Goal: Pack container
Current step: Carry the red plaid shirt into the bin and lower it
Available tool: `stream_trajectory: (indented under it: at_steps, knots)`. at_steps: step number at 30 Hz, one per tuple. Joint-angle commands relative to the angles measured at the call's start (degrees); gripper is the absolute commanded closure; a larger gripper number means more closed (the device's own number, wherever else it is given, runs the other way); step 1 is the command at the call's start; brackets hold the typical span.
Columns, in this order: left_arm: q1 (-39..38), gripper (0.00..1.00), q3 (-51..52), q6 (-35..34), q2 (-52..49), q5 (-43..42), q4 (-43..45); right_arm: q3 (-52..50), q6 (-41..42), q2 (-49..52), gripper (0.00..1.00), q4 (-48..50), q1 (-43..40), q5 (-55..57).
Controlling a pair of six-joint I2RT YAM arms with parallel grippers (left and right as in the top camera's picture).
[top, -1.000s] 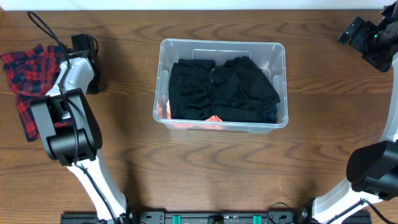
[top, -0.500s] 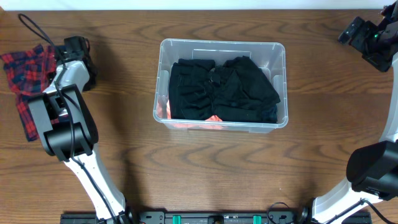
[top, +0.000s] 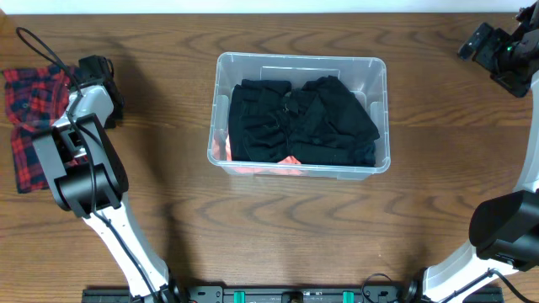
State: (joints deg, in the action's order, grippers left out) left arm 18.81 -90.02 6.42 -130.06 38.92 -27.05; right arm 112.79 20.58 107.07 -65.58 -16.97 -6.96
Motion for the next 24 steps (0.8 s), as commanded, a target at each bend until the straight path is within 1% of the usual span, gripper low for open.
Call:
stream_trajectory:
  at_steps: [1,5,7,10,14,16,18,19,24]
  knots:
    - [-1.97,0.94,0.85,0.15,5.84,-1.77,-0.96,0.28,0.61,0.48,0.01,-0.02,0.02,-0.15]
    - [-4.76,0.94,0.85,0.24,15.69,-1.99,-0.94,0.28,0.61,0.48,0.01,-0.02,0.02,-0.13]
    - [-6.88,0.94,0.85,1.99,21.62,-3.96,-0.94,0.28,0.61,0.48,0.01,0.00,0.02,-0.13]
    - [-10.67,0.94,0.85,6.16,29.33,-8.68,-0.94,0.28,0.61,0.48,0.01,-0.02,0.02,-0.13]
    - [-18.01,0.94,0.85,14.56,38.66,-17.64,-1.07,0.28,0.61,0.48,0.01,-0.02,0.02,-0.13]
    - [-22.91,0.94,0.85,19.41,42.47,-22.49,-1.97,0.28,0.61,0.48,0.01,-0.02,0.02,-0.13]
    - [-27.89,0.94,0.85,23.54,45.05,-25.38,-3.02,0.28,0.61,0.48,0.01,-0.02,0.02,-0.15]
    - [-30.49,0.94,0.85,24.61,45.92,-25.44,-3.39,0.28,0.61,0.48,0.01,-0.02,0.02,-0.13]
    - [-42.36,0.94,0.85,26.03,46.53,-25.49,-4.37,0.28,0.61,0.48,0.01,0.00,0.02,-0.13]
